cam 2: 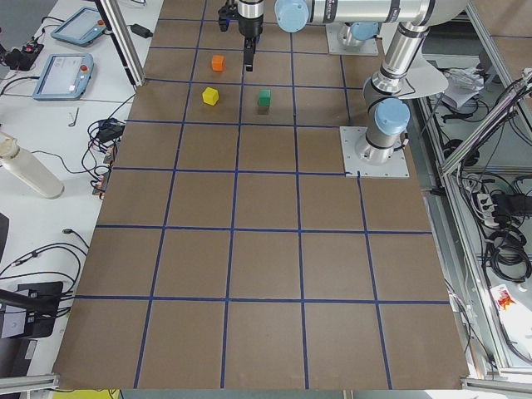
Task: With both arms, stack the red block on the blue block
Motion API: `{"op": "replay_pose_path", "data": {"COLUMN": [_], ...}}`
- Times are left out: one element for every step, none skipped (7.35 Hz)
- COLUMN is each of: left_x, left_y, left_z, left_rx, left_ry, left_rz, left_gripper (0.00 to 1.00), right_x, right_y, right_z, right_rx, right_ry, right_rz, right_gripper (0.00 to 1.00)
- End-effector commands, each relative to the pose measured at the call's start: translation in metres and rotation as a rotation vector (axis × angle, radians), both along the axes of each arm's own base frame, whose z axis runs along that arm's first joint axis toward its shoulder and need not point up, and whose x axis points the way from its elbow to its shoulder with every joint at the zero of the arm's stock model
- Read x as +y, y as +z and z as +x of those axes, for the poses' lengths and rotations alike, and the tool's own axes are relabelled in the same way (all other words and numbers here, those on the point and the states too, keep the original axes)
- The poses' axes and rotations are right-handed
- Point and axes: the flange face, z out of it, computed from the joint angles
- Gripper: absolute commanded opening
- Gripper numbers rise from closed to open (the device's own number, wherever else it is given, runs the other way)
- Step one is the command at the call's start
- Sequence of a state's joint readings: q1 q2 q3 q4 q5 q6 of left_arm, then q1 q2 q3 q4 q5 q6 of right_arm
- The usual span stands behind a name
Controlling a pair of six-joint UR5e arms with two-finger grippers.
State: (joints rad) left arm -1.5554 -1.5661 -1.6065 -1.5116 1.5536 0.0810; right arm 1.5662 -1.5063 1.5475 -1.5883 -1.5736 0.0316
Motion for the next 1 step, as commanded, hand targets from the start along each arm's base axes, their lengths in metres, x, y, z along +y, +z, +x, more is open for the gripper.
{"op": "replay_pose_path", "data": {"left_x": [-0.0040], "left_y": [0.0136], "left_z": [0.0017], "left_rx": [-0.010], "left_ry": [0.000], "left_rz": [-0.037], "left_gripper": [1.00], "right_x": [0.0025], "right_y": [0.0026], "right_z": [0.0000], "right_rx": [0.000], "right_ry": [-0.005], "right_rz": [-0.007], "right_gripper": [1.00]}}
